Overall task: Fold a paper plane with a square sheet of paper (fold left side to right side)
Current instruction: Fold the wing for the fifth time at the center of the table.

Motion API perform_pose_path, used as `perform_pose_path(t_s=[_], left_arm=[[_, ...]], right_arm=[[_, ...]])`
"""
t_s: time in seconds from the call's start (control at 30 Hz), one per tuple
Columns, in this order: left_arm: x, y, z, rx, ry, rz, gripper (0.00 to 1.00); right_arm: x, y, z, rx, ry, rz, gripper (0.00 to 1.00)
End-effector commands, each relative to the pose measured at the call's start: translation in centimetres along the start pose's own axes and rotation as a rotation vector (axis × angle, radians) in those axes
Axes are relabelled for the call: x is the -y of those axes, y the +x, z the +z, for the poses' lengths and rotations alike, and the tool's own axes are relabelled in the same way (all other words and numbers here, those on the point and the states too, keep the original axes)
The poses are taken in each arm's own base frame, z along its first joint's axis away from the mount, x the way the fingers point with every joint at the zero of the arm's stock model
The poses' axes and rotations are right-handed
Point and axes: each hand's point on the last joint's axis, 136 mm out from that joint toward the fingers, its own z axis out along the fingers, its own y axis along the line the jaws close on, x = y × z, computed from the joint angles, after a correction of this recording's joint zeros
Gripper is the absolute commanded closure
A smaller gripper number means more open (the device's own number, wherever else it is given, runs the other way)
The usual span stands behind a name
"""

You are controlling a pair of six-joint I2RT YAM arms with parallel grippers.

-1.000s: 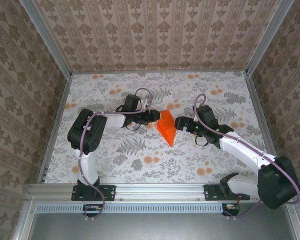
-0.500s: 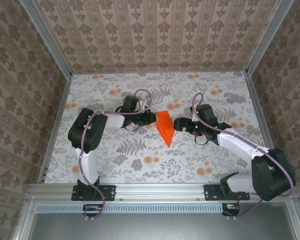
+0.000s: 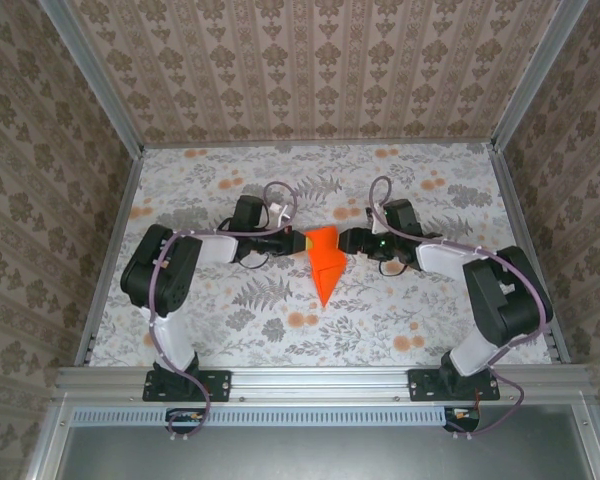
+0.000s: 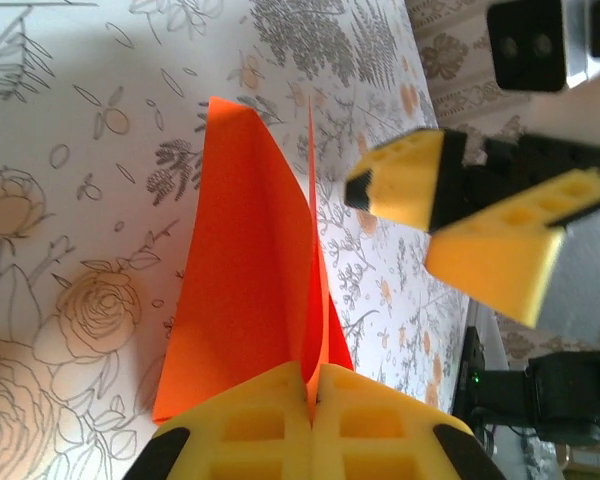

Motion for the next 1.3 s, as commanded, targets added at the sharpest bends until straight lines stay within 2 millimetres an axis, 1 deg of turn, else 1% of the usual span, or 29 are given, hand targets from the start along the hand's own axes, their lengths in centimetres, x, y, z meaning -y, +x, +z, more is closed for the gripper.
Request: perform_pose_path(t_s=[0.0, 0.1, 0.2, 0.4, 0.47, 0.63, 0.77, 0.93, 1.1, 1.27], left_arm=[[1.6, 0.5, -0.5, -0.016, 0.059, 0.085, 1.00], [1.6, 0.7, -0.5, -0.021, 0.062, 0.085, 1.00], [1.5, 0.7, -0.4, -0.019, 0.066, 0.085, 1.00], [1.5, 0.6, -0.4, -0.019, 0.072, 0.087, 1.00], [1.5, 0.7, -0.3, -0.022, 0.074, 0.085, 1.00], [1.2, 0.7, -0.1, -0.025, 0.071, 0.080, 1.00], [0.8, 0.7, 0.1, -0.030, 0.065, 0.072, 1.00], [0.4, 0.8, 0.3, -0.034, 0.055, 0.062, 1.00], [0.0, 0.9, 0.5, -0.041, 0.048, 0.055, 1.00], [-0.4, 0.9, 0.7, -0.043, 0.044, 0.049, 1.00]], right_arm=[[-2.0, -2.0, 0.7, 0.032, -0.146, -0.061, 0.25], [-1.9, -1.8, 1.5, 0.016, -0.191, -0.059, 0.31], [-1.7, -1.2, 2.2, -0.010, -0.226, -0.049, 0.35], [-1.7, -0.2, 3.0, -0.040, -0.282, -0.032, 0.35], [-1.6, 0.1, 3.3, -0.053, -0.293, -0.021, 0.38], [-2.3, -0.1, 3.0, -0.047, -0.324, -0.027, 0.41], [-2.7, 0.0, 2.7, -0.052, -0.339, -0.027, 0.51], [-2.6, -0.1, 1.9, -0.041, -0.318, -0.035, 0.57], [-2.7, 0.0, 1.2, -0.044, -0.302, -0.048, 0.60], [-2.7, 0.4, 1.0, -0.058, -0.304, -0.043, 0.67]])
